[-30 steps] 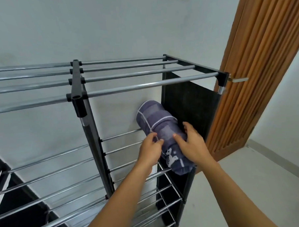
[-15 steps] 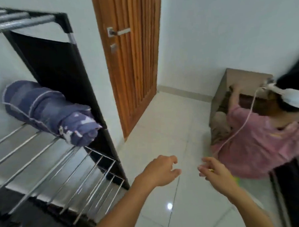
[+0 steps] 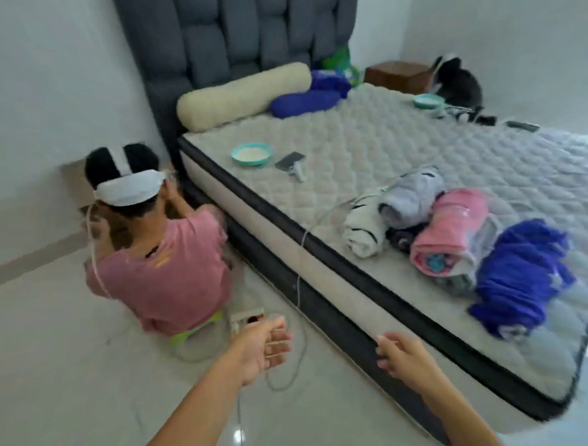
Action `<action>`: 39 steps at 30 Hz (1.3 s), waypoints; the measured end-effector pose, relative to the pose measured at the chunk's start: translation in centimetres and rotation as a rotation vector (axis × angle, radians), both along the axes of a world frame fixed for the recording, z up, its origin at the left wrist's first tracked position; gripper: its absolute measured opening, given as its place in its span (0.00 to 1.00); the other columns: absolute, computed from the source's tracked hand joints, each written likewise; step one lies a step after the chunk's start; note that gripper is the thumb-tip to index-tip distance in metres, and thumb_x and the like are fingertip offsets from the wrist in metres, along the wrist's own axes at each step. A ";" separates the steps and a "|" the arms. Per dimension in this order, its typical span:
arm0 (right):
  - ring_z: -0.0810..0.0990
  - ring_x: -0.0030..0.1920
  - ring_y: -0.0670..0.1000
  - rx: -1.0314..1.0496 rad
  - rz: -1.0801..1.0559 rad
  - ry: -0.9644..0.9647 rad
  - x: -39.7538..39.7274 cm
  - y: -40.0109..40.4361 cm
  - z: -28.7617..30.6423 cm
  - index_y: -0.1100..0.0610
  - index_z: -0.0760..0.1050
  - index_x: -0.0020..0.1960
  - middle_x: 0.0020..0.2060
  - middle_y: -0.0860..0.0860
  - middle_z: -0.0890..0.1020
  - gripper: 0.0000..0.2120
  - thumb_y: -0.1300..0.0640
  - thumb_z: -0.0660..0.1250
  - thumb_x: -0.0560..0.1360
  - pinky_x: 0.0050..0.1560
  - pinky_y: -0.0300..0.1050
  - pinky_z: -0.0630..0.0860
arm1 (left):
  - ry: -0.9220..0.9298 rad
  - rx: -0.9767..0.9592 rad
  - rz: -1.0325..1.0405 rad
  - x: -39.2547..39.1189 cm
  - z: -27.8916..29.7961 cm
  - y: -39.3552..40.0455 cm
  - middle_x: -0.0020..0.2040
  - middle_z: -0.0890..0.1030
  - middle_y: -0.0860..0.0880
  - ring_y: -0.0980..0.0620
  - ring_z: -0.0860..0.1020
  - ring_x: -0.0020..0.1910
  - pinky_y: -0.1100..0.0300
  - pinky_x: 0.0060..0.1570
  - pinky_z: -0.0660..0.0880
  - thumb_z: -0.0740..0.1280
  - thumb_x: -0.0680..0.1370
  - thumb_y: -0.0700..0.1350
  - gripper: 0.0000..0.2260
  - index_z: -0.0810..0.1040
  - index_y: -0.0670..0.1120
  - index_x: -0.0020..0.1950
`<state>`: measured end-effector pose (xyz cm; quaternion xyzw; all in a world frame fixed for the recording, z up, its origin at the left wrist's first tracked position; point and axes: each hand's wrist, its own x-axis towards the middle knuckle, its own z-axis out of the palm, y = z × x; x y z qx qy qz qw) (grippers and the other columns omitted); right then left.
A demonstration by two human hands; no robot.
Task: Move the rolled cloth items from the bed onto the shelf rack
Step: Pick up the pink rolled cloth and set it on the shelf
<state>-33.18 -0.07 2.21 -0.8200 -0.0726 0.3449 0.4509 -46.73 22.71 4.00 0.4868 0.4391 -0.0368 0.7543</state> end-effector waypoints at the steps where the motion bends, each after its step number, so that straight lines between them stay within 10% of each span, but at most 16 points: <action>1: 0.82 0.40 0.49 0.014 -0.078 -0.006 1.6 -2.1 0.6 0.52 0.75 0.48 0.45 0.52 0.82 0.08 0.48 0.63 0.78 0.42 0.45 0.76 | 0.016 0.010 -0.037 2.9 0.3 -1.4 0.33 0.82 0.50 0.52 0.79 0.31 0.61 0.32 0.74 0.64 0.79 0.46 0.07 0.76 0.46 0.44; 18: 0.80 0.42 0.54 0.071 -0.639 -0.008 22.6 -8.8 0.6 0.59 0.76 0.52 0.46 0.58 0.82 0.07 0.56 0.65 0.78 0.38 0.43 0.74 | 0.089 -0.211 -0.276 36.6 -1.4 -8.1 0.42 0.75 0.44 0.47 0.76 0.40 0.50 0.37 0.74 0.65 0.79 0.50 0.11 0.72 0.42 0.52; 25: 0.79 0.45 0.52 0.064 -0.584 -0.059 33.4 -8.1 0.4 0.59 0.73 0.60 0.45 0.54 0.80 0.12 0.55 0.64 0.78 0.52 0.54 0.77 | 0.244 -0.187 -0.244 42.1 -3.1 -8.4 0.66 0.72 0.40 0.41 0.71 0.67 0.40 0.54 0.73 0.67 0.76 0.56 0.28 0.67 0.42 0.70; 30: 0.76 0.59 0.56 0.047 -0.490 -0.043 43.5 -7.5 -0.8 0.59 0.66 0.70 0.62 0.56 0.76 0.27 0.50 0.67 0.75 0.62 0.55 0.75 | 0.317 -0.249 -0.122 44.2 -5.0 -8.8 0.55 0.73 0.42 0.42 0.72 0.59 0.44 0.36 0.77 0.69 0.72 0.61 0.31 0.66 0.45 0.68; 39: 0.69 0.68 0.60 -0.059 -0.275 -0.138 58.2 -4.8 -1.5 0.53 0.59 0.74 0.73 0.56 0.64 0.36 0.41 0.68 0.72 0.64 0.56 0.71 | 0.324 -0.280 -0.040 48.2 -4.8 -13.1 0.53 0.80 0.42 0.42 0.80 0.49 0.49 0.38 0.80 0.65 0.72 0.66 0.26 0.79 0.46 0.56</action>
